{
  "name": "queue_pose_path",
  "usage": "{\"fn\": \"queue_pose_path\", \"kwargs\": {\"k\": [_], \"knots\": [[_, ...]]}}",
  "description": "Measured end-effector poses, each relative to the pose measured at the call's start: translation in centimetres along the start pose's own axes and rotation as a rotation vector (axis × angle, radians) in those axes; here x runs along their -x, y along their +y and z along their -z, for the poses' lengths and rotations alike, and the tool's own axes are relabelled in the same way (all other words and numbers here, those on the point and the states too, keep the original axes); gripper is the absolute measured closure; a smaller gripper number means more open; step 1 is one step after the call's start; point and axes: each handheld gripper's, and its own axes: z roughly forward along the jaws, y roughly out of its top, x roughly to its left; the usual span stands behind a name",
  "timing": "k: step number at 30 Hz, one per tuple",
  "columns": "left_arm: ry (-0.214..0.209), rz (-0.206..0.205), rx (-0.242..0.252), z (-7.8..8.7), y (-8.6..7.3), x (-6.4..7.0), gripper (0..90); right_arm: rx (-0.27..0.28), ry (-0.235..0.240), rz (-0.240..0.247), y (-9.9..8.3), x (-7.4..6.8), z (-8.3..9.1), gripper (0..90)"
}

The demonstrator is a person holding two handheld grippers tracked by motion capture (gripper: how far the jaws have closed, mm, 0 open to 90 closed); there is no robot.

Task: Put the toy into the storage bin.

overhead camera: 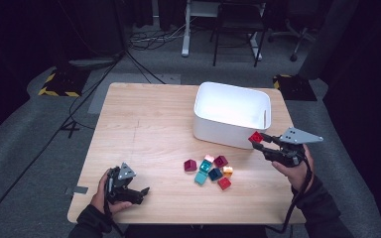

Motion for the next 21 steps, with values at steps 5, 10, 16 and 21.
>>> {"fn": "queue_pose_path", "kwargs": {"k": [5,10,16,21], "knots": [[-0.002,0.002,-0.001,0.0,0.0,0.0,0.6,0.032,-0.023,0.027,1.2,0.0,0.4,59.3],[0.001,0.000,0.001,0.0,0.0,0.0,0.5,0.070,-0.044,0.039,2.4,-0.1,0.6,59.3],[0.000,0.000,0.001,0.0,0.0,0.0,0.6,0.073,-0.064,0.039,3.7,0.2,0.1,59.3],[0.001,0.000,0.001,0.0,0.0,0.0,0.5,0.070,-0.081,0.037,4.6,0.7,-0.7,59.3]]}}
